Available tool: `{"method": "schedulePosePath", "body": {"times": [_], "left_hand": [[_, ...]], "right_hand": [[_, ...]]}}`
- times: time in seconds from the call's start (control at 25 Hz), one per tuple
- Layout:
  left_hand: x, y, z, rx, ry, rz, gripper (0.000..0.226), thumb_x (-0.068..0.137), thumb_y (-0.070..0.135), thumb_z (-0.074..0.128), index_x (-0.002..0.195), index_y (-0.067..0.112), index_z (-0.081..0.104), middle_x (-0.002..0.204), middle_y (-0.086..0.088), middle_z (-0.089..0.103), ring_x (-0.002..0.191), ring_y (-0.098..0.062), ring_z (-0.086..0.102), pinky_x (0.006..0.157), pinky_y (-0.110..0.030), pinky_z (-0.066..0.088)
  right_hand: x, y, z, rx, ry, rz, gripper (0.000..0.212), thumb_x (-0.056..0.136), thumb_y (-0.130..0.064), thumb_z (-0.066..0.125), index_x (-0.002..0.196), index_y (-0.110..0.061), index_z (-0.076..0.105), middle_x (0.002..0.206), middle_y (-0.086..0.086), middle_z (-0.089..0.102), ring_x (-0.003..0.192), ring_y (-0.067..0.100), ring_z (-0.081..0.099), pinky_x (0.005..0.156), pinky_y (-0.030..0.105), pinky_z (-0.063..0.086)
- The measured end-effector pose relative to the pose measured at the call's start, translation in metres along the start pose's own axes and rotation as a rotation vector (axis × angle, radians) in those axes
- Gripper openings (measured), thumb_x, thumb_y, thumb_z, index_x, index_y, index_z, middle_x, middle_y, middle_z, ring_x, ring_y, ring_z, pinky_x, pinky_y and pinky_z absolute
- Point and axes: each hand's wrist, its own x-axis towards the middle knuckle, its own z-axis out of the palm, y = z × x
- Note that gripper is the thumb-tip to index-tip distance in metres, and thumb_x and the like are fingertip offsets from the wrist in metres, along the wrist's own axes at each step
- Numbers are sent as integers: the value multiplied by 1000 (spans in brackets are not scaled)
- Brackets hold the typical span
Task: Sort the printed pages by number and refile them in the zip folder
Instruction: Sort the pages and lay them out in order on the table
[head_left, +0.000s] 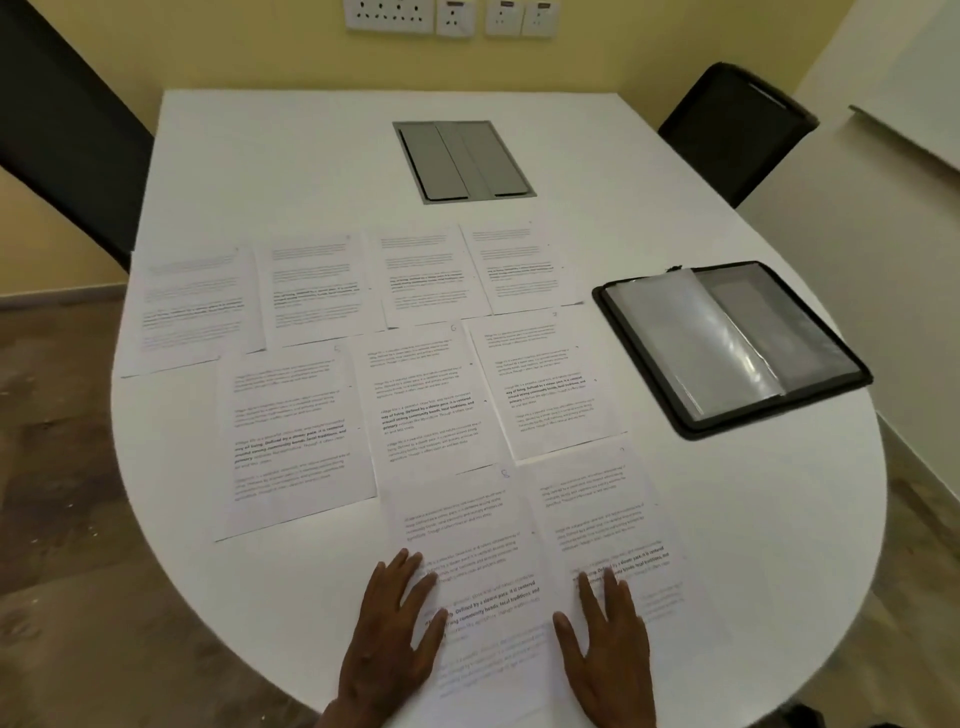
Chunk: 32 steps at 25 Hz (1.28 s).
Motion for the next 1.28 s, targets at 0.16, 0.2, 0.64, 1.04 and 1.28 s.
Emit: {"method": "schedulePosePath", "body": {"times": [0.16, 0.2, 0.64, 1.04, 1.28], "left_hand": [[1, 0, -2, -23, 14, 2, 46, 88, 37, 66, 125, 9, 66, 145, -8, 51, 144, -22, 37, 116, -49, 32], [0, 0, -2, -31, 17, 5, 46, 87, 35, 68, 125, 9, 66, 145, -7, 50, 143, -23, 37, 115, -50, 32], [3, 6, -10, -74, 0, -23, 50, 91, 41, 60, 129, 10, 62, 149, -7, 47, 146, -23, 33, 115, -51, 33], [-27, 39, -56, -145, -35, -153, 54, 90, 48, 56, 130, 12, 60, 149, -9, 47, 146, -23, 32, 109, -50, 42], [-20, 45, -95, -127, -53, -187, 60, 89, 54, 51, 137, 17, 55, 149, -4, 48, 145, -20, 32, 110, -50, 41]], "right_hand": [[6, -3, -8, -59, -67, -19, 82, 87, -76, 19, 158, -35, 14, 167, -4, -4, 154, 16, -6, 123, 41, 6], [6, -3, -9, -71, -77, -17, 81, 88, -76, 19, 158, -35, 12, 167, -5, -7, 154, 15, -8, 124, 40, 5], [-2, -11, -17, -69, -98, -2, 73, 97, -68, 28, 154, -37, -5, 165, -5, -16, 150, 8, -17, 123, 34, -7], [-66, 13, -39, -29, -40, 111, 84, 89, -69, 32, 159, -25, 17, 167, 6, 12, 155, 23, 9, 125, 40, 9], [-65, -13, -53, -24, -55, 74, 86, 92, -71, 32, 160, -25, 6, 168, 6, 7, 155, 24, 5, 125, 40, 7]]}}
